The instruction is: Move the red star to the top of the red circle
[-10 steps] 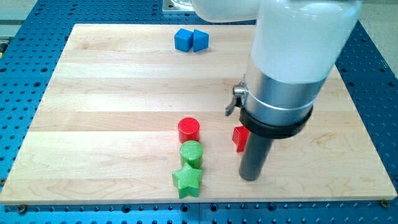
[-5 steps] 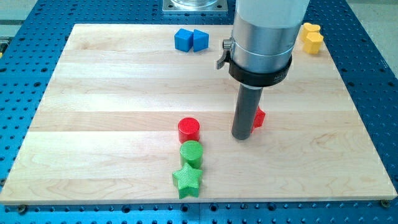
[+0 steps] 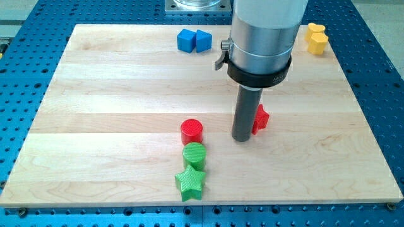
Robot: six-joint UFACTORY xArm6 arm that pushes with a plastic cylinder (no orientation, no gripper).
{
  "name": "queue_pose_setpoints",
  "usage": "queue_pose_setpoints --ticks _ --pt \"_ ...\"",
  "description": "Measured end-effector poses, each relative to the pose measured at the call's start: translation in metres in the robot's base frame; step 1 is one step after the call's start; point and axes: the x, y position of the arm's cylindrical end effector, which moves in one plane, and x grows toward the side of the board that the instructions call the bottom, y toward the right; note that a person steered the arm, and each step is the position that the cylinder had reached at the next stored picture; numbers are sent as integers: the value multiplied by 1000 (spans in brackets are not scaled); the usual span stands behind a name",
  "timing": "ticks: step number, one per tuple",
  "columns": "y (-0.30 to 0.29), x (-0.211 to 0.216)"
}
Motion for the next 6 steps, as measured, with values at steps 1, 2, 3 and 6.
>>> queue_pose_setpoints --ticks 1,2,3,6 --pt "0 0" --pt "2 9" --pt "33 29" --pt "26 -14"
